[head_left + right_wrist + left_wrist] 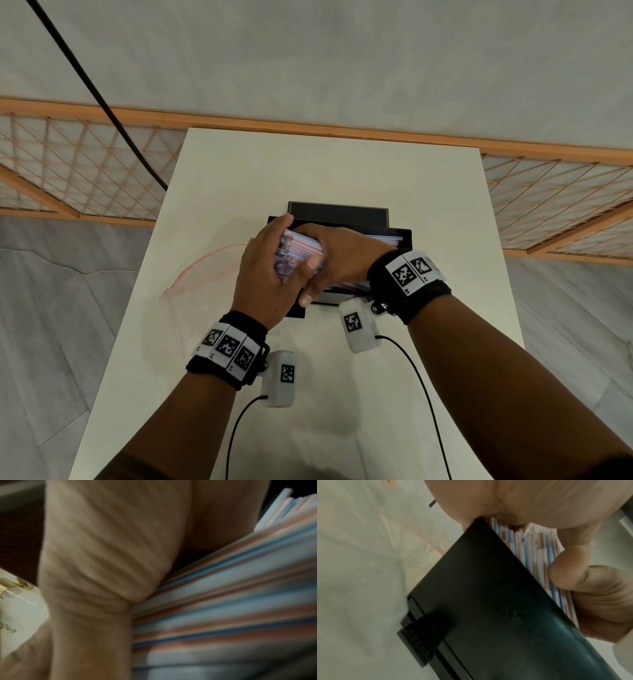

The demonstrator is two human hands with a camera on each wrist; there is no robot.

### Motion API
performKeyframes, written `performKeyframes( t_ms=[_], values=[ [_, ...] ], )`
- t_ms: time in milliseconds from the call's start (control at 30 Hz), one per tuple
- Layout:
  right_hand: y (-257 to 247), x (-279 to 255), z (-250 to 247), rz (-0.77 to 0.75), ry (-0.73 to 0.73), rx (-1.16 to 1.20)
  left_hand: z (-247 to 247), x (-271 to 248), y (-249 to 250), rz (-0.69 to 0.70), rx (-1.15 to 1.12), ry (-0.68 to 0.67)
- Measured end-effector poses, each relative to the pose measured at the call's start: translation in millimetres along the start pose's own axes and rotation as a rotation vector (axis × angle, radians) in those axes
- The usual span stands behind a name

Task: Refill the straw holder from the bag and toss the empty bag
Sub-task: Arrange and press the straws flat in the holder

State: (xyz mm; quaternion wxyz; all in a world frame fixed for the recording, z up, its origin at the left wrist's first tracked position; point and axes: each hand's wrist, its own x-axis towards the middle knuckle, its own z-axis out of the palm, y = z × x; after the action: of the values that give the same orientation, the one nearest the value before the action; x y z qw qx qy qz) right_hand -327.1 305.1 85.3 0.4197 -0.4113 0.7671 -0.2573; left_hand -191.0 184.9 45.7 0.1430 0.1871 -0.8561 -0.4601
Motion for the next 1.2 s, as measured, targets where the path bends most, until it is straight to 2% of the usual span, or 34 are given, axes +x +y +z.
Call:
performKeyframes(
  t_ms=[167,367,467,667,833,967,1200],
  values=[
    [-2,-1,-2,-0.070,0.072,0.038,0,1,-1,-0.004,0.005,0.001],
    [-3,0,-1,-0.051,-0.033,0.071,-1,1,0,-0.054,0.013,-0.036],
    [-4,-1,-5,-0.042,-0.015,0.034,-1,0,-1,-0.049,-0.031,-0.045],
    [-3,1,1,-0.043,-0.016,-0.004,1,0,1,-0.027,0.071,-0.025],
    [-4,3,2,-0.023,0.025,-0.135,1,1,-3,-0.022,-0.024,-0.028],
    [-6,4,4,-0.012,0.056,-0.216,1,0,-1,0.028,-0.007,-0.024],
    [-8,-3,7,-0.034,0.095,-0.145,1,-1,-2,0.007,-0.018,-0.023]
  ],
)
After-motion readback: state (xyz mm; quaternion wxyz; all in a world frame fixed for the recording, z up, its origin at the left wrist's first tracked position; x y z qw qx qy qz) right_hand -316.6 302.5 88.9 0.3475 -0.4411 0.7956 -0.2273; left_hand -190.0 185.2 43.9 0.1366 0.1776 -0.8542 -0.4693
